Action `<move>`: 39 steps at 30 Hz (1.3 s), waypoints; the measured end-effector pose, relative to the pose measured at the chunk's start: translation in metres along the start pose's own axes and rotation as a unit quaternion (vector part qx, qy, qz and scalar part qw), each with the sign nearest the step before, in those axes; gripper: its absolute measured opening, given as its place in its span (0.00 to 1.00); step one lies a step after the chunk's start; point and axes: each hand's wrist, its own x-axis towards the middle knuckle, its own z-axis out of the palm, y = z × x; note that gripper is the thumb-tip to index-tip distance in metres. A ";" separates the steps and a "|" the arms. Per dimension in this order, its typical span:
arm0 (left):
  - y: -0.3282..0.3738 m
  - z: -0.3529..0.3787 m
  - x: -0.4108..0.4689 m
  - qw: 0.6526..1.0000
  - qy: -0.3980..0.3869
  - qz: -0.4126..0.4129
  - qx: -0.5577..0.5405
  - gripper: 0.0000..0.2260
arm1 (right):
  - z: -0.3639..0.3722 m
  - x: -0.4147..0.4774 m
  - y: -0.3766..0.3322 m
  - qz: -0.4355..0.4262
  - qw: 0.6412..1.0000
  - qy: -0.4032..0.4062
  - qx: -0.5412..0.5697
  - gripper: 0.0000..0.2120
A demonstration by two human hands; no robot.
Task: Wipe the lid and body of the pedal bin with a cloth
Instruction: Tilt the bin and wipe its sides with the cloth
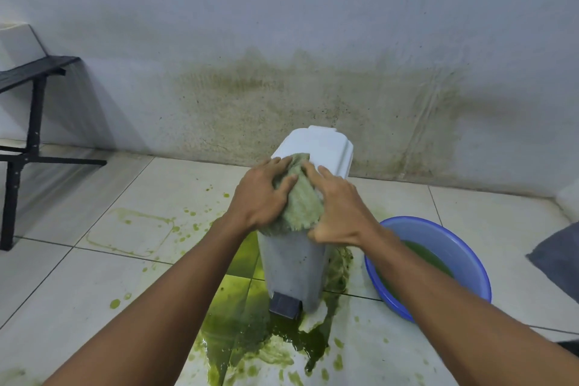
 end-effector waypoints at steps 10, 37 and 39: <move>-0.015 0.046 -0.004 0.932 0.331 -0.031 -0.146 0.17 | -0.055 0.079 0.047 0.081 0.990 0.023 0.112 0.39; -0.027 0.120 0.050 0.933 0.188 0.242 0.189 0.24 | -0.028 0.141 0.099 0.092 0.930 0.183 0.306 0.15; -0.032 0.126 0.039 0.928 0.172 0.271 0.192 0.24 | -0.029 0.139 0.104 0.093 0.927 0.181 0.315 0.14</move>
